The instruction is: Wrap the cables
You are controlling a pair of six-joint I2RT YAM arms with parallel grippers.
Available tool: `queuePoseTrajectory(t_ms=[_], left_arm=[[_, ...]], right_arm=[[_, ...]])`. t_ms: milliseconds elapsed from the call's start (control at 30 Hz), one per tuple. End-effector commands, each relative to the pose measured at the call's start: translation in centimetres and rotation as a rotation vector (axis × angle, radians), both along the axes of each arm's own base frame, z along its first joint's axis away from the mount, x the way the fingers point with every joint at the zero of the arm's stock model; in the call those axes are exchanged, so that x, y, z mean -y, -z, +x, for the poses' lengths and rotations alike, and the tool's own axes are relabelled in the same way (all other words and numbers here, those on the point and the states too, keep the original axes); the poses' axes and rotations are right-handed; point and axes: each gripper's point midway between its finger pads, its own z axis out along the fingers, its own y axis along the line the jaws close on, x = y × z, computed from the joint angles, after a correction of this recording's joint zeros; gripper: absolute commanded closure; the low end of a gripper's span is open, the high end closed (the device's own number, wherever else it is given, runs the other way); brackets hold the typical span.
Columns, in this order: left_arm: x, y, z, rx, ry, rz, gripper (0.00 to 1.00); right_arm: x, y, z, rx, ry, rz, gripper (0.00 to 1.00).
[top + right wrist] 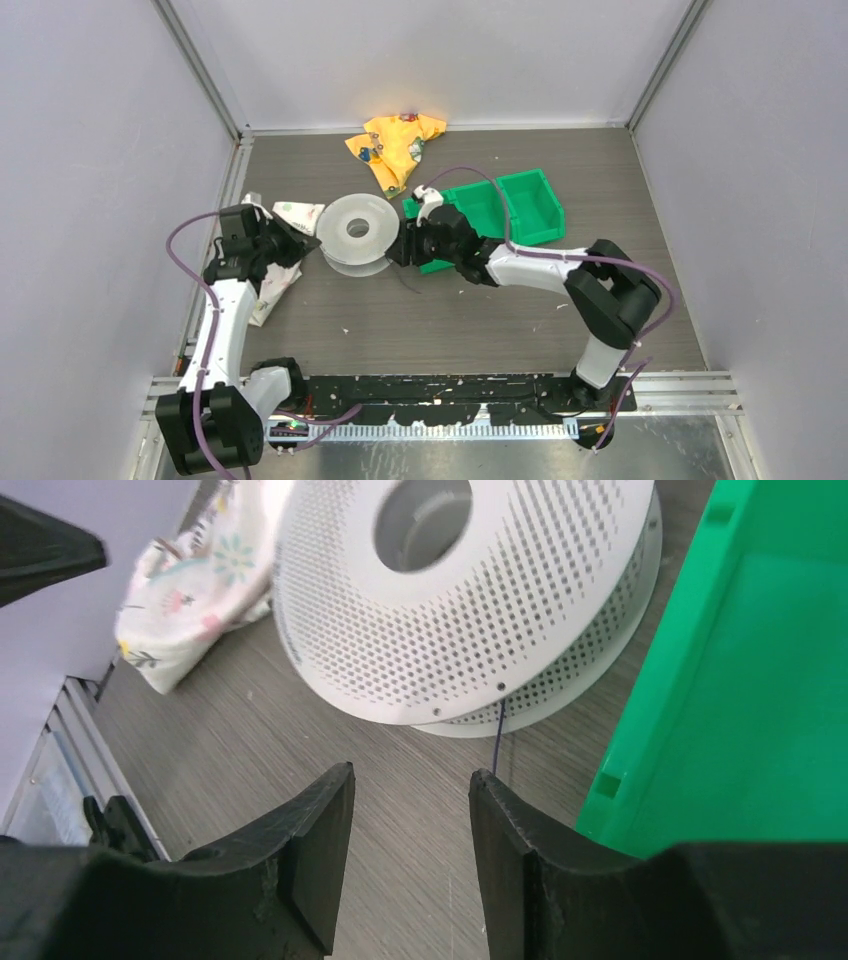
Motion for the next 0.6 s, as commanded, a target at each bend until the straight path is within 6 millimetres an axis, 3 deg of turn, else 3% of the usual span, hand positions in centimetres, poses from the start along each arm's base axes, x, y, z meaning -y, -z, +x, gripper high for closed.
queuePoseTrajectory(t_ms=[0, 133, 233, 333, 400, 567], left_arm=[[-0.2, -2.7, 1.1, 0.081, 0.034, 0.085, 0.98], [-2.2, -1.1, 2.4, 0.017, 0.023, 0.231, 0.91], [-2.6, 0.5, 4.9, -0.035, 0.076, 0.273, 0.81], [-2.2, 1.6, 8.0, -0.094, 0.143, 0.328, 0.68], [-2.5, 3.2, 9.3, -0.159, 0.172, 0.428, 0.64], [-1.4, 3.7, 11.7, -0.139, 0.217, 0.498, 0.60]], right_arm=[[1.7, -5.1, 0.6, 0.142, 0.016, -0.024, 0.49], [4.1, -2.0, -1.0, 0.158, -0.026, -0.181, 0.49], [4.7, -0.8, -1.3, 0.171, -0.032, -0.258, 0.49], [3.6, -0.4, -1.5, 0.192, -0.061, -0.304, 0.49], [2.2, 0.0, -2.0, 0.220, -0.106, -0.362, 0.49], [-0.4, 2.5, -3.3, 0.249, -0.176, -0.509, 0.47]])
